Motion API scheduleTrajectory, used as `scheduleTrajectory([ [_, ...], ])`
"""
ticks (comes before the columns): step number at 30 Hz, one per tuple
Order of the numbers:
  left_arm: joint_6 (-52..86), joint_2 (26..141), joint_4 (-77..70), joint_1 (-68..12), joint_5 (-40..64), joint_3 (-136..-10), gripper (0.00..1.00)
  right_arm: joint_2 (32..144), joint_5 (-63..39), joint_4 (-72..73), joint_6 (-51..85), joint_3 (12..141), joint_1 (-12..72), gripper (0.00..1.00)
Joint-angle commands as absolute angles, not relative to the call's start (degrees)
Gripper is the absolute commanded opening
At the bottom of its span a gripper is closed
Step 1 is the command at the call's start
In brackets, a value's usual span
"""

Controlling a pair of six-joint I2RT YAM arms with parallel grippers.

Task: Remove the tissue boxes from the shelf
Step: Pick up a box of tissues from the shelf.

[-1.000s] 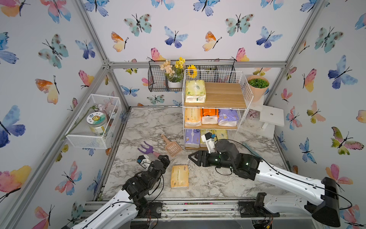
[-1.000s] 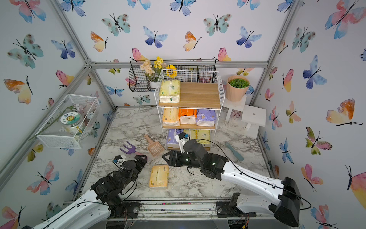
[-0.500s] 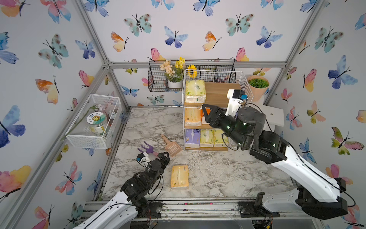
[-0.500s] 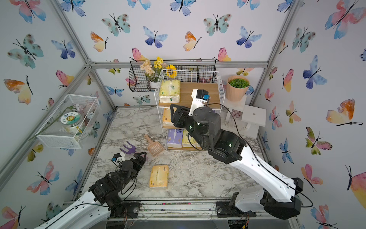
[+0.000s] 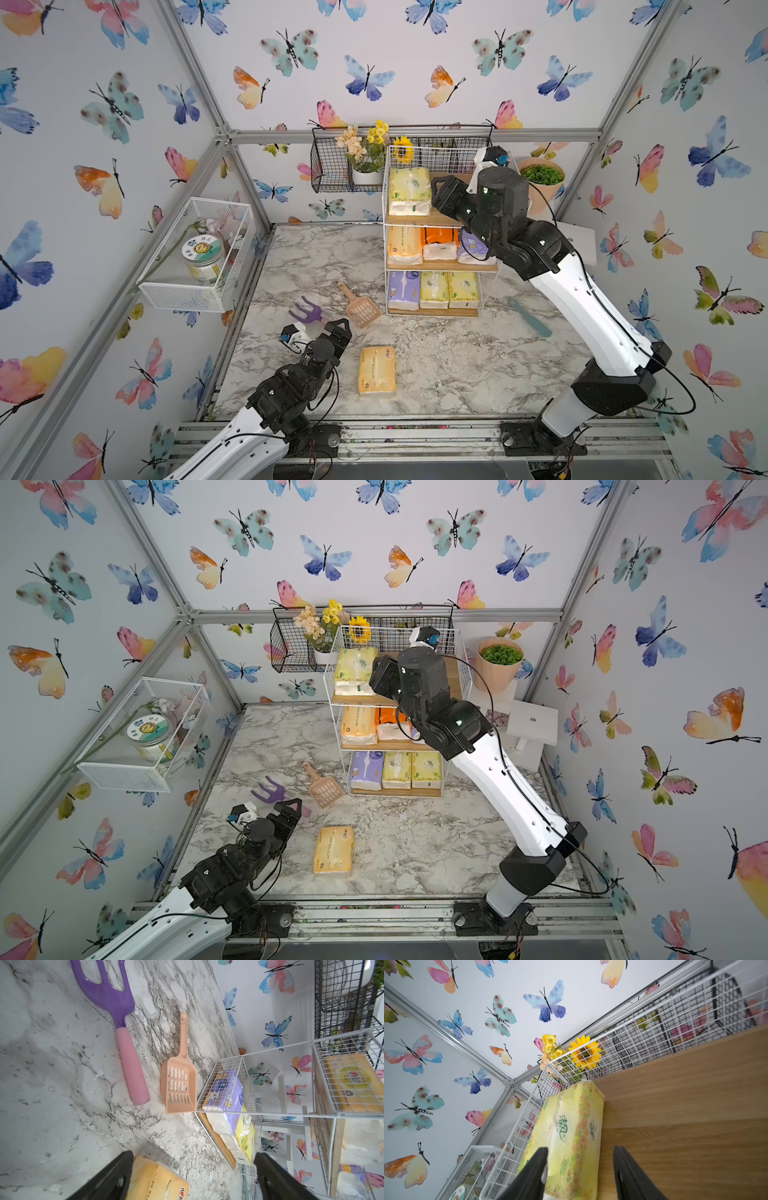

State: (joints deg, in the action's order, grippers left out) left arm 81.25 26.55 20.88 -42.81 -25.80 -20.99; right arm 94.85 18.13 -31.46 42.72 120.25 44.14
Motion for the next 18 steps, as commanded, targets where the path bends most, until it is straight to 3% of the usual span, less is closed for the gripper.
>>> scheduleTrajectory([
  [1,81.93,25.08,23.06,-42.52,-29.43,-22.16,0.95,97.53,10.62,-33.45,42.88,123.63,43.34,0.51],
  [15,80.73,25.10,19.95,-42.54,-27.51,-26.90,0.95,96.55,9.14,-33.77,43.28,122.88,43.33,0.07],
  [18,78.94,27.05,15.63,-42.54,-25.23,-29.95,0.95,94.08,8.75,-33.40,43.68,120.74,43.33,0.03],
])
